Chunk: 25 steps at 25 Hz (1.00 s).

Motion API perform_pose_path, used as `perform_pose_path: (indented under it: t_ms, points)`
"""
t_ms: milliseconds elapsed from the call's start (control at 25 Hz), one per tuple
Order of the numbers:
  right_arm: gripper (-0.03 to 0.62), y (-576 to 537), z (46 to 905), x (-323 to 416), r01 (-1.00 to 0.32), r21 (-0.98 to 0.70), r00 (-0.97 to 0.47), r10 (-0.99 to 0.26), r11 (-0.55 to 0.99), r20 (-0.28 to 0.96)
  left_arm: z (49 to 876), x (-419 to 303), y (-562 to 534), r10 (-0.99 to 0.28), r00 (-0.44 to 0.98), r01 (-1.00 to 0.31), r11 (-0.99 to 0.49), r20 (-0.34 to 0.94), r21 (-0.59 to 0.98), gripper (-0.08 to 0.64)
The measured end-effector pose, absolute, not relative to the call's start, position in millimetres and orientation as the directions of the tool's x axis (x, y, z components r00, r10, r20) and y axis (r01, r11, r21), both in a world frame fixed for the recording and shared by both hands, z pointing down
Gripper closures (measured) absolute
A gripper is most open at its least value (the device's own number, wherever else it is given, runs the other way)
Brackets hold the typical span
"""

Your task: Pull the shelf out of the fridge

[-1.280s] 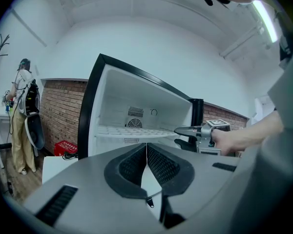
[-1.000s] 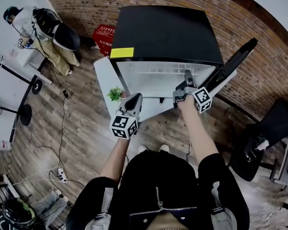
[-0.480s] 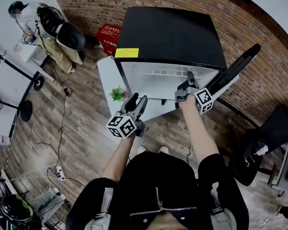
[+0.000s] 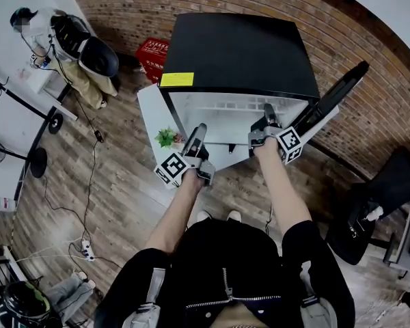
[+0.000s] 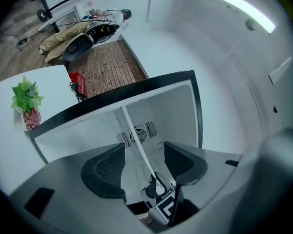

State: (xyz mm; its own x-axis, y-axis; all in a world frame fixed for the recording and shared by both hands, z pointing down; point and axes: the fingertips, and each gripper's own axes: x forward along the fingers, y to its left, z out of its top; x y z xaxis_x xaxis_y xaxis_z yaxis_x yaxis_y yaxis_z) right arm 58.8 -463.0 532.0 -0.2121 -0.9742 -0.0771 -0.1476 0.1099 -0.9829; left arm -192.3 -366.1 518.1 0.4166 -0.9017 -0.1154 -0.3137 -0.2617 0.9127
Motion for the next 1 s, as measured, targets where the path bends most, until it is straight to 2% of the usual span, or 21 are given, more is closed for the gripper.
perform_pose_path:
  t_ms: [280, 520, 880, 1000]
  points:
    - [0.548, -462, 533, 56, -0.160, -0.981, -0.239, -0.968, 0.113, -0.073, 542, -189, -410, -0.939, 0.326, -0.118, -0.158, -0.112, 0.980, 0.316]
    - [0.543, -463, 535, 54, -0.172, -0.977, -0.258, -0.963, 0.127, -0.080, 541, -186, -445, -0.959, 0.257, -0.029, -0.133, -0.121, 0.991, 0.335]
    - [0.546, -463, 535, 54, -0.155, -0.980, -0.267, -0.960, 0.124, -0.079, 538, -193, -469, -0.976, 0.191, -0.011, -0.110, -0.106, 0.994, 0.438]
    - [0.548, -462, 535, 54, -0.153, -0.981, -0.268, -0.960, 0.123, -0.079, 536, -193, -471, -0.977, 0.190, -0.013, -0.106, -0.101, 0.994, 0.512]
